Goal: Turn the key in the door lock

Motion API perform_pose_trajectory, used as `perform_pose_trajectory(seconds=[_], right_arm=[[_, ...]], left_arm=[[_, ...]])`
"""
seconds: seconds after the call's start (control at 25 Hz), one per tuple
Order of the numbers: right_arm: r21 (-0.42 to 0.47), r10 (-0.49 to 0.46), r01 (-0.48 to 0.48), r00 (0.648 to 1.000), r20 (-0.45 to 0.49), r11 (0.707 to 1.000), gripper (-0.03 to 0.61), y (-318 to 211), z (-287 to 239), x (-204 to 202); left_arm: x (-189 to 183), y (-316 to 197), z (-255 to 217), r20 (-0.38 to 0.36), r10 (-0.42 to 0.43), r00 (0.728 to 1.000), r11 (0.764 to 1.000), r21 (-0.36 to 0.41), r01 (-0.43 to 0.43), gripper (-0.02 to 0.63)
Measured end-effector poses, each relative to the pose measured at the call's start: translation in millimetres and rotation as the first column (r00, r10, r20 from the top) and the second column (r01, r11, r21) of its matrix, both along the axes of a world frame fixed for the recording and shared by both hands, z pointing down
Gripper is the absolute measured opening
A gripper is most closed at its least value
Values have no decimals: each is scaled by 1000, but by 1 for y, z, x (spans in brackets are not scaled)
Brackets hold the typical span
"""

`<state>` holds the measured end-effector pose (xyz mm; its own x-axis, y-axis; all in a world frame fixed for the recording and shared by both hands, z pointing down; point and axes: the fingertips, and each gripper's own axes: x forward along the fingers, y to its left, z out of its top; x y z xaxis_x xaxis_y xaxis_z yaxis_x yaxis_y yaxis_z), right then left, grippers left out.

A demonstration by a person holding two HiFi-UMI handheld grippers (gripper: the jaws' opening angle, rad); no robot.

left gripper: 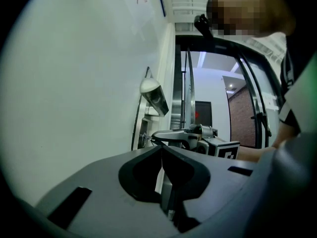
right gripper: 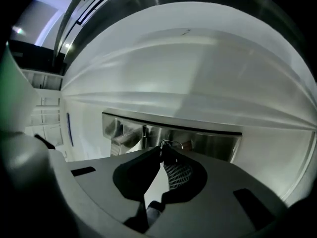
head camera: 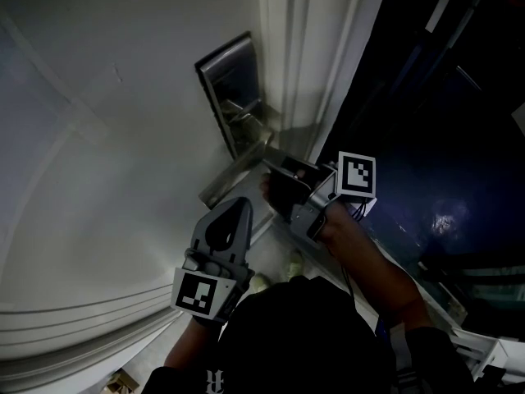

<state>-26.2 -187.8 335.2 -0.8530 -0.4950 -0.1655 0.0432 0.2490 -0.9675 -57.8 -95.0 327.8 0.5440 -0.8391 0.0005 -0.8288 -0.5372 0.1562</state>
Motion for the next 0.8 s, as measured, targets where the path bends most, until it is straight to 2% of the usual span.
perform_pose_trajectory(seconds=[0.2, 0.48, 0.8], right_arm=[[-5, -6, 6, 1000, 14, 1000, 21, 0, 0, -1], [70, -10, 11, 1000, -8, 997, 23, 3, -3, 0], [108, -20, 25, 999, -48, 994, 23, 12, 1, 12]], left_arm=[[2, -1, 1, 1, -5, 1000, 1000, 0, 5, 8], [9, -2, 2, 7, 5, 1000, 1000, 0, -5, 8], [22, -6, 0, 8, 30, 1000, 1000, -7, -30, 8]])
